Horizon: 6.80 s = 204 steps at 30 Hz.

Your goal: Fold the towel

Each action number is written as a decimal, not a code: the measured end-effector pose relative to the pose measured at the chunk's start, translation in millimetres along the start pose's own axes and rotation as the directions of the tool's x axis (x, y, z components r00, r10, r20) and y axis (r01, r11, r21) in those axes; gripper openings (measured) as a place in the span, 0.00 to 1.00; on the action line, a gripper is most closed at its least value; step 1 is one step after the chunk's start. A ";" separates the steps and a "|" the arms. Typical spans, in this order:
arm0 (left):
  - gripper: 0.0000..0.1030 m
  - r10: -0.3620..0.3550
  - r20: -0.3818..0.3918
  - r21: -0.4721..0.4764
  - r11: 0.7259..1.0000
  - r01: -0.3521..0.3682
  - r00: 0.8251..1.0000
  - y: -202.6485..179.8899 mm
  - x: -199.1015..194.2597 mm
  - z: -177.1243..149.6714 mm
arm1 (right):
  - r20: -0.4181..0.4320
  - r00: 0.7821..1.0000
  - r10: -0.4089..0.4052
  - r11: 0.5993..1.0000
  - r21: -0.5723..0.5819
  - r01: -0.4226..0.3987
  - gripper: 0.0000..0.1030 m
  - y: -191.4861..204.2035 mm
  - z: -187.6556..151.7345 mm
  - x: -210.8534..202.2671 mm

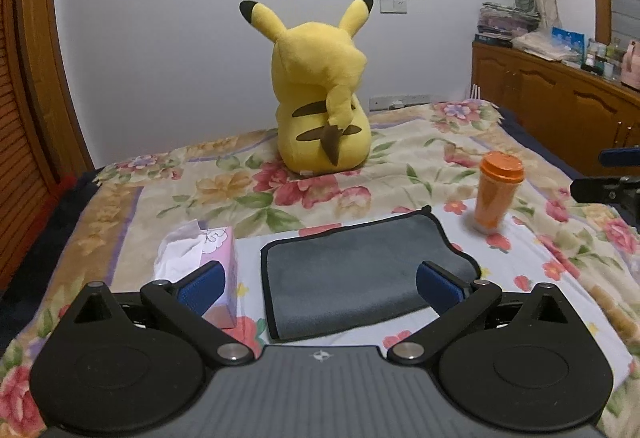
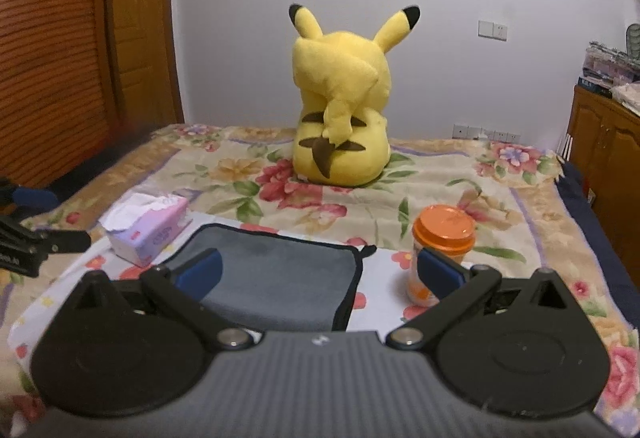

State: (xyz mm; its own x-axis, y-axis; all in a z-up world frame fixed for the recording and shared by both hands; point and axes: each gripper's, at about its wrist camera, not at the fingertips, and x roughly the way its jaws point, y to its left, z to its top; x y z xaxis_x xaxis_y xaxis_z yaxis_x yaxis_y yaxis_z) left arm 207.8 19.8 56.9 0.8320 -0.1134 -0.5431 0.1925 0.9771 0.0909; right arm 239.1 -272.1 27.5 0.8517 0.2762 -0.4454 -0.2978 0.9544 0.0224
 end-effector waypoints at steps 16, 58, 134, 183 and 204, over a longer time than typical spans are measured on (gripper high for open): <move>1.00 0.018 -0.021 0.015 1.000 -0.017 1.000 -18.9 -68.7 -27.7 | 0.015 1.000 0.011 1.000 0.006 -0.011 1.00 18.5 -17.8 -68.6; 1.00 0.002 -0.074 -0.100 0.995 -0.010 0.997 -58.7 -86.4 -138.2 | -0.057 0.998 -0.029 0.997 0.072 0.033 1.00 53.7 -131.2 -92.9; 1.00 0.114 0.181 -0.109 0.989 -0.096 0.977 -55.8 -126.7 -147.1 | 0.162 0.977 -0.139 0.988 0.094 0.125 1.00 46.3 -152.1 -117.8; 1.00 0.115 0.182 -0.108 0.989 -0.096 0.977 -53.5 -127.6 -147.5 | 0.170 0.975 -0.145 0.987 0.099 0.129 1.00 44.6 -152.7 -118.3; 1.00 0.117 0.182 -0.109 0.989 -0.099 0.976 -51.9 -127.0 -147.8 | 0.170 0.975 -0.145 0.987 0.099 0.130 1.00 45.1 -152.5 -118.1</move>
State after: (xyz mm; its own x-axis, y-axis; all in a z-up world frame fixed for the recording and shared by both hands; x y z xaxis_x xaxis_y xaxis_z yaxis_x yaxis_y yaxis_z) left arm 15.2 10.1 -2.2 0.9296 -0.0289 -0.3675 0.0519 0.9973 0.0529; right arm 59.4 -279.0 -55.5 0.9467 0.1500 -0.2851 -0.1407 0.9886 0.0527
